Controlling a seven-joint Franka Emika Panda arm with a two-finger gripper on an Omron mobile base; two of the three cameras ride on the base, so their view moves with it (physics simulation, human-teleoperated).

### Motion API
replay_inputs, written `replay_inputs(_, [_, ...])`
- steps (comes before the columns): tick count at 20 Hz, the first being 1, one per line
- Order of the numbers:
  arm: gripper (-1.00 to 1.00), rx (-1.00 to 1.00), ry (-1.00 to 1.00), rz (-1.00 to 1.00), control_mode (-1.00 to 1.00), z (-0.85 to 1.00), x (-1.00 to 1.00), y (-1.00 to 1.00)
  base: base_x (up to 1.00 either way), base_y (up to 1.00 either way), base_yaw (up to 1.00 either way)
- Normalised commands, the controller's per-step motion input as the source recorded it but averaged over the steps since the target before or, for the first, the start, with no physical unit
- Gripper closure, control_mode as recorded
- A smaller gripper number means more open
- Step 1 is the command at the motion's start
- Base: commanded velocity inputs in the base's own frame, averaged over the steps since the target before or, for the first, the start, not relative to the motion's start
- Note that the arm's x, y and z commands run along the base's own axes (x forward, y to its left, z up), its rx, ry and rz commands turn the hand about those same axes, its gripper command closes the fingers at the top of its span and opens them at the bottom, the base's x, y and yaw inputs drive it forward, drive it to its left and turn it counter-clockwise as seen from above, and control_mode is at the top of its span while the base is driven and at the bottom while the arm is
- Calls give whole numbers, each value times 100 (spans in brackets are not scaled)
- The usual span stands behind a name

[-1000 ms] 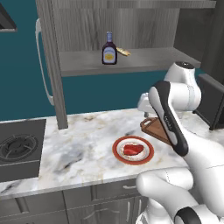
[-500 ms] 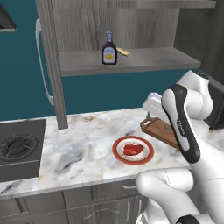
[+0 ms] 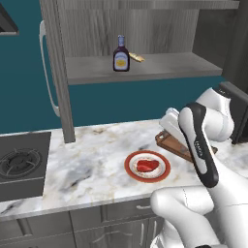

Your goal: Pick the steak from the plate and place it on the cutting board. Then pick the condiment bottle from the cabinet and place it next to the cutting board.

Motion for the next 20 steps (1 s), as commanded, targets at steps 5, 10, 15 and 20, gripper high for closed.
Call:
replay_inputs(5, [-100,3,10,-19,-100,-26,2,0,0,0,0])
replay_inputs(10, [-100,3,4,-12,-100,-13,14,0,0,0,0])
replay_inputs(15, [-100,3,0,-8,-100,-6,24,0,0,0,0])
replay_inputs(20, [-100,1,3,-6,-100,-13,17,0,0,0,0])
